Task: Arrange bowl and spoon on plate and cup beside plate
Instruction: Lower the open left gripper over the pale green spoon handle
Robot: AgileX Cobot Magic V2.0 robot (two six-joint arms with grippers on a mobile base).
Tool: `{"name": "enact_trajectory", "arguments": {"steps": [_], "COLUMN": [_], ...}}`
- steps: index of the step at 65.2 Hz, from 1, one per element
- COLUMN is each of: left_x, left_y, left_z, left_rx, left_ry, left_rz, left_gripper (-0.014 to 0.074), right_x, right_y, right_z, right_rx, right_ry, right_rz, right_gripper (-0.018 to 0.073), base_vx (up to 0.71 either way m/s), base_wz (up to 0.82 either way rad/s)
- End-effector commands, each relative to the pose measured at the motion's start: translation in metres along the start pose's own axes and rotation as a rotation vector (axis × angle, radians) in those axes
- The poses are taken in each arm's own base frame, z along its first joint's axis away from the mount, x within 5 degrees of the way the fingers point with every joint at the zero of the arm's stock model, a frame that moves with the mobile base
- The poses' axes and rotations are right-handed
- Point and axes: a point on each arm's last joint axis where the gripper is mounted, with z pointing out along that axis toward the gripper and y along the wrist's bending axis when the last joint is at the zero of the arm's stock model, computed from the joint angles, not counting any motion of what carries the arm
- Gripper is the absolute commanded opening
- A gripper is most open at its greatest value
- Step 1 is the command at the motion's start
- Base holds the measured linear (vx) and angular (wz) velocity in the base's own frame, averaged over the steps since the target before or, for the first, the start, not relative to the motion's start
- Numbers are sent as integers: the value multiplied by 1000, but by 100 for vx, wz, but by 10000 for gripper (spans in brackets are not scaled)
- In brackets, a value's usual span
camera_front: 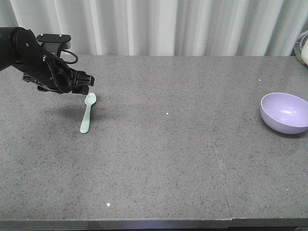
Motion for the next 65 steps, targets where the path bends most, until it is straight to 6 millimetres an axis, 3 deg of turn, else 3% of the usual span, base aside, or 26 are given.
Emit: {"name": "enact_trajectory", "arguments": {"steps": [1, 18, 51, 65], "left_x": [-15, -7, 2, 18], "left_y": [-10, -22, -19, -17], "left_z": [-24, 4, 33, 60], "left_rx": [25, 32, 19, 11], "left_ry": [-109, -51, 26, 163], "left_rz": [8, 38, 40, 37], "left_gripper": [507, 507, 507, 507], "right_x": [-14, -14, -14, -14], "right_y": [1, 1, 1, 1], "right_z": [1, 1, 1, 1], "right_rx": [2, 2, 2, 2], "right_ry": [-73, -73, -73, -73], "right_rz": [-6, -6, -6, -6], "right_gripper": [517, 517, 517, 517], "base_vx": [0, 0, 0, 0], "base_wz": [0, 0, 0, 0]}}
